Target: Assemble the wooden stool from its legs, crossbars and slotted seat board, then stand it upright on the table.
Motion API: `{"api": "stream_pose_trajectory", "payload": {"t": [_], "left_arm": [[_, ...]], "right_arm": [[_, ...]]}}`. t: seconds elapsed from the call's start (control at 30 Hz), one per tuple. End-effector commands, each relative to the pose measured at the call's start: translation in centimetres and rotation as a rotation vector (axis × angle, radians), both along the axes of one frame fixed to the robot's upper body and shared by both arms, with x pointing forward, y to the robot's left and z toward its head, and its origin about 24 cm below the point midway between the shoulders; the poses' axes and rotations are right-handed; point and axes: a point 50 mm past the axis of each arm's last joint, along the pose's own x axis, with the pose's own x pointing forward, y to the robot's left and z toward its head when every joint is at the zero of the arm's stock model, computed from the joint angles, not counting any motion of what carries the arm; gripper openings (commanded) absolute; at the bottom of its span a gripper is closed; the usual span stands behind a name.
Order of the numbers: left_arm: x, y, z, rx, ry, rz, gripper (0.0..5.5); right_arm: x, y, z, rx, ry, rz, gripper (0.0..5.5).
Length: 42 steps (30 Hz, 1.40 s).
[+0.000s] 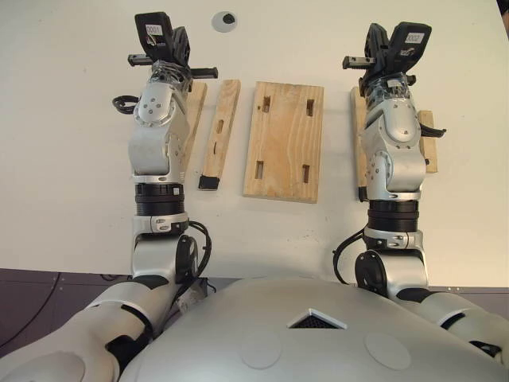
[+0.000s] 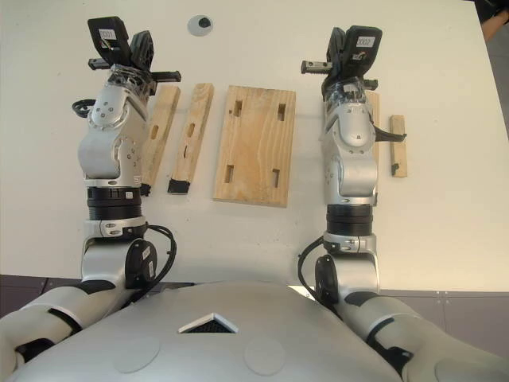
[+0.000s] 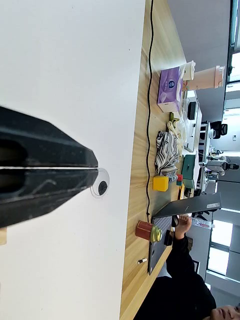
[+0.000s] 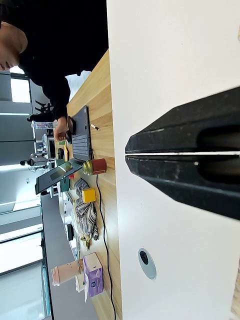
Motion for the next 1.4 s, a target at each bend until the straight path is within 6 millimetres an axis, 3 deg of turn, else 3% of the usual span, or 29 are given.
{"api": "stream_pose_trajectory", "payload": {"t": [0.03,0.47,0.57,0.63,0.73,0.83,0.97,1.07,1.2,1.4], "left_arm": [[-0.2,0.5,-0.4,0.015,0.029,0.006,0.00],[0.0,1.5,0.1,0.046,0.031,-0.015,0.00],[-0.4,1.6,0.3,0.072,0.024,-0.084,0.47],[-1.3,3.0,0.2,0.030,0.088,-0.130,0.70],[-2.8,6.2,-0.1,0.174,0.225,-0.137,1.09],[-4.9,10.1,-1.3,0.132,0.396,-0.011,1.47],[-6.6,10.5,-2.9,0.108,0.539,-0.101,2.11],[-7.3,12.1,-4.7,0.157,0.604,-0.038,2.47],[-8.5,12.6,-6.5,0.188,0.703,-0.073,2.47],[-10.8,12.5,-7.3,0.135,0.817,-0.178,1.61]], "right_arm": [[0.4,0.0,0.4,-0.007,-0.004,0.000,0.03],[0.2,0.0,-0.2,0.007,0.016,-0.029,0.03],[0.1,0.2,0.0,-0.003,0.009,-0.022,0.00],[0.0,-0.2,-0.2,-0.005,0.014,-0.032,0.00],[-0.5,-0.6,-0.6,-0.002,0.025,-0.061,0.00],[-0.7,-0.8,-0.9,0.009,0.027,-0.090,0.00],[-1.0,-1.0,-0.9,0.021,0.024,-0.125,0.00],[-1.0,-0.9,-1.0,0.014,0.029,-0.118,0.00],[-0.8,-1.3,-0.9,0.003,0.029,-0.120,0.00],[-0.8,-1.2,-1.1,-0.004,0.036,-0.110,0.00]]}}
